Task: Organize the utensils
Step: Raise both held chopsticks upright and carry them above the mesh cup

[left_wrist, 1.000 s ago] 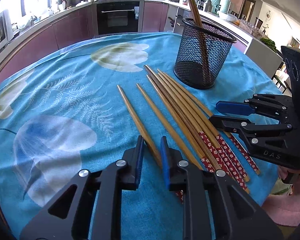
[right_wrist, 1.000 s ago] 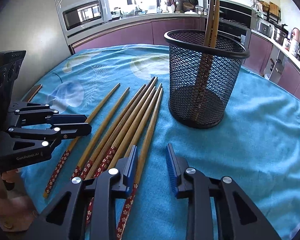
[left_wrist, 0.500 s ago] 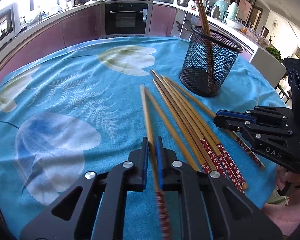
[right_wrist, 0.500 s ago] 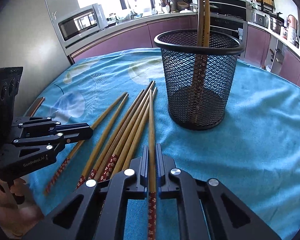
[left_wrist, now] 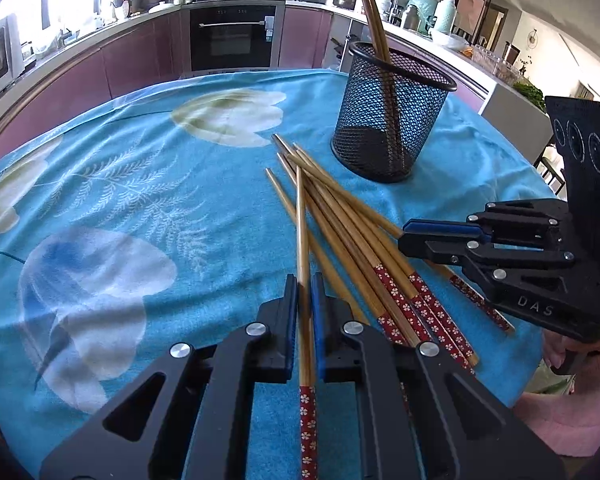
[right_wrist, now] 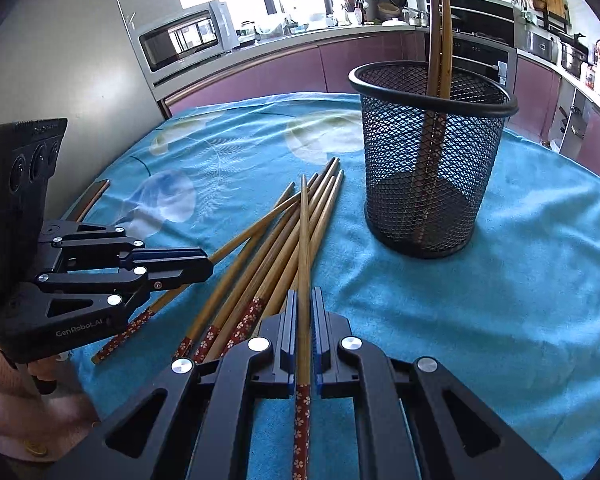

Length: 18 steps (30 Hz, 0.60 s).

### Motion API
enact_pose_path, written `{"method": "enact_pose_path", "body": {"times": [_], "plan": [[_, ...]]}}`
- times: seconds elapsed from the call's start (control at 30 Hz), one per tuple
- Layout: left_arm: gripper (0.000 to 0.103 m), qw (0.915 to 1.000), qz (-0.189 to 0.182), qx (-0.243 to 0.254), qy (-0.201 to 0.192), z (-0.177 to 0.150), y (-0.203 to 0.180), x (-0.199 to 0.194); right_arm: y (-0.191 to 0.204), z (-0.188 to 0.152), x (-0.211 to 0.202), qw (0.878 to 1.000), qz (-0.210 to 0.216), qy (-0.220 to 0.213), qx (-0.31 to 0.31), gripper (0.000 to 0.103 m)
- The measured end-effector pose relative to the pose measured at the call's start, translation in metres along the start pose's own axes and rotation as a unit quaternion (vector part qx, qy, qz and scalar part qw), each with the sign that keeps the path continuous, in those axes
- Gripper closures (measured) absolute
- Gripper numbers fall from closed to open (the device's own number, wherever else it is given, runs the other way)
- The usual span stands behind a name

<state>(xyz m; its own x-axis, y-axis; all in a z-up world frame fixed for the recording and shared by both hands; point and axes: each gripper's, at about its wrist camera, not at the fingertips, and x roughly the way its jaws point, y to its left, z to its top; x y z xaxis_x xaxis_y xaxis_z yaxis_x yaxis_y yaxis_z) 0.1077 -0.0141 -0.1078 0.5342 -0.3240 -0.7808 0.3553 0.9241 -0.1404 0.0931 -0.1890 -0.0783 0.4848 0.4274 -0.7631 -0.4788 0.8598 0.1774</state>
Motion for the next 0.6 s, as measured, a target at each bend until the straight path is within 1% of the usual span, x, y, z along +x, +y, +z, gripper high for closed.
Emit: {"method": "enact_pose_path", "body": {"times": [0.13, 0.4, 0.53, 0.6], "plan": [[0.095, 1.0000, -0.002, 0.005, 0.006, 0.001, 0.002, 0.005, -0.003, 0.003, 0.006, 1.000, -0.001, 0.010, 0.001, 0.096], [0.094, 0.9999, 0.001, 0.008, 0.008, 0.006, 0.001, 0.009, -0.006, 0.005, 0.010, 1.000, 0.005, 0.009, 0.005, 0.097], [0.095, 1.0000, 0.003, 0.001, 0.004, 0.007, 0.001, 0.007, -0.008, 0.003, 0.001, 1.000, 0.011, -0.005, 0.009, 0.097], [0.095, 1.0000, 0.001, -0.002, -0.002, 0.008, 0.001, 0.002, -0.007, 0.003, -0.008, 1.000, 0.016, -0.018, 0.006, 0.097]]}}
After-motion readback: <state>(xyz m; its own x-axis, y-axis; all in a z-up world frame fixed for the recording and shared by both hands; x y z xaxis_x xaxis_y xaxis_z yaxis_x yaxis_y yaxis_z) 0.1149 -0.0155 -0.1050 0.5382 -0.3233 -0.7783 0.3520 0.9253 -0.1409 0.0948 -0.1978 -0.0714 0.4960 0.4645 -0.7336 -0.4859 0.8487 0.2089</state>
